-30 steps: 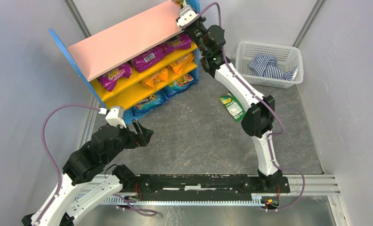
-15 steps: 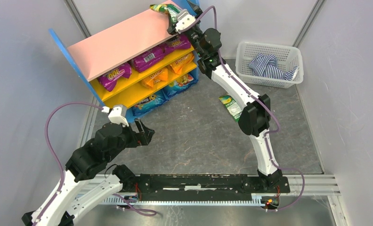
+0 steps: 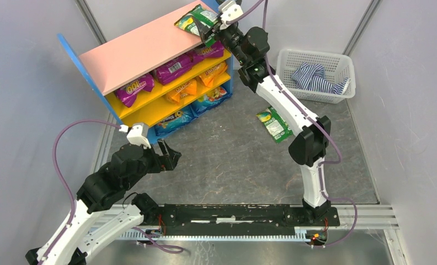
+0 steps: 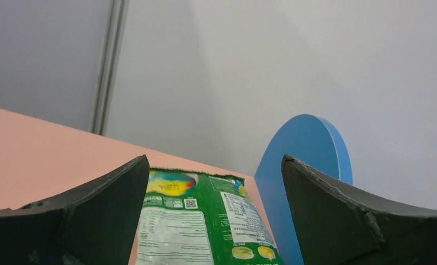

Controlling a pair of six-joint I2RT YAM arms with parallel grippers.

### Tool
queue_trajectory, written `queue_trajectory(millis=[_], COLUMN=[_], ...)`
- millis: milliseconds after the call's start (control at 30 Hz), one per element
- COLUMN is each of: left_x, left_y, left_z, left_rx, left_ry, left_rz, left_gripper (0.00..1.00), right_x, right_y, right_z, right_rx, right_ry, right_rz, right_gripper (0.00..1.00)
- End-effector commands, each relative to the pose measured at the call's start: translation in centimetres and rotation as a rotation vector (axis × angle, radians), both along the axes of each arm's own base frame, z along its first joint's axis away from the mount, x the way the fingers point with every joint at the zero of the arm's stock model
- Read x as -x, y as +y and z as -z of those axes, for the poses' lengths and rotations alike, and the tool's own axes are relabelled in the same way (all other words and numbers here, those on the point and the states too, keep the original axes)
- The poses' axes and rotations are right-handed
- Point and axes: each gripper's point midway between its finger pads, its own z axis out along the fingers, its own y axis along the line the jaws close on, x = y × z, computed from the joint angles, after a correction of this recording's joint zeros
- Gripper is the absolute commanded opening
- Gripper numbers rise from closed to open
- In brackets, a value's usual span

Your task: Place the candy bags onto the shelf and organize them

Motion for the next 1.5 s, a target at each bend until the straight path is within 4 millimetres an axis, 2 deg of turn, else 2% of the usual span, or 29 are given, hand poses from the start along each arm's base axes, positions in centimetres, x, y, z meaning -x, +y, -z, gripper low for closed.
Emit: queue_trajectory(millis=[0,67,233,567,700,800,900,1000,1200,1300,1367,1467], left_x=[-0.3,-0.2,-0.2,-0.2,-0.2,-0.2,-0.3,-0.4,-0.5,-0.5,-0.5,-0.6], left_y=[0.2,0.2,0.2,0.0,0.0,-0.1,-0.1,-0.1,-0.1,-0.2,-0.3,-0.3], left_z=[-0.4,-0.3,-0.4,-0.2,-0.2,-0.1,-0.1,-0.1,0.0,0.1,0.2,0.3], left_rx=[-0.012,-0.012,-0.010,-0.017,-0.018,-0.019,-0.022,-0.025,-0.030,-0.034,-0.037,-0.042], left_ry=[-0.021,-0.021,-0.021,-0.012,-0.012,-0.011,-0.006,-0.005,0.000,0.005,0.009,0.013], left_rz=[-0.003,-0.003,0.000,0.010,0.013,0.013,0.013,0.009,0.007,0.011,0.011,0.011], left_gripper=[1.00,1.00,1.00,1.00,1.00,1.00,1.00,1.00,1.00,1.00,1.00,1.00], right_x=[3.7,3.9,4.6,2.7,1.7,1.1,0.1,-1.1,-1.9,-1.7,-0.5,0.6], right_y=[-1.0,-1.4,-1.6,-0.4,0.0,1.0,2.2,2.1,2.5,2.8,2.7,2.6], right_z=[-4.7,-4.6,-2.7,2.5,3.4,3.8,3.7,3.3,2.6,1.3,0.4,-1.5], right_rx=[-0.149,-0.174,-0.155,0.086,0.126,0.122,0.092,-0.002,-0.173,-0.235,-0.268,-0.280], right_ry=[0.045,0.094,0.172,0.179,0.165,0.139,0.131,0.135,0.086,0.059,0.029,0.020], right_rz=[-0.099,-0.099,-0.099,0.071,0.120,0.110,0.102,0.130,0.117,0.081,0.068,0.059], right_gripper=[0.94,0.90,0.86,0.85,0.77,0.66,0.58,0.49,0.36,0.33,0.38,0.63])
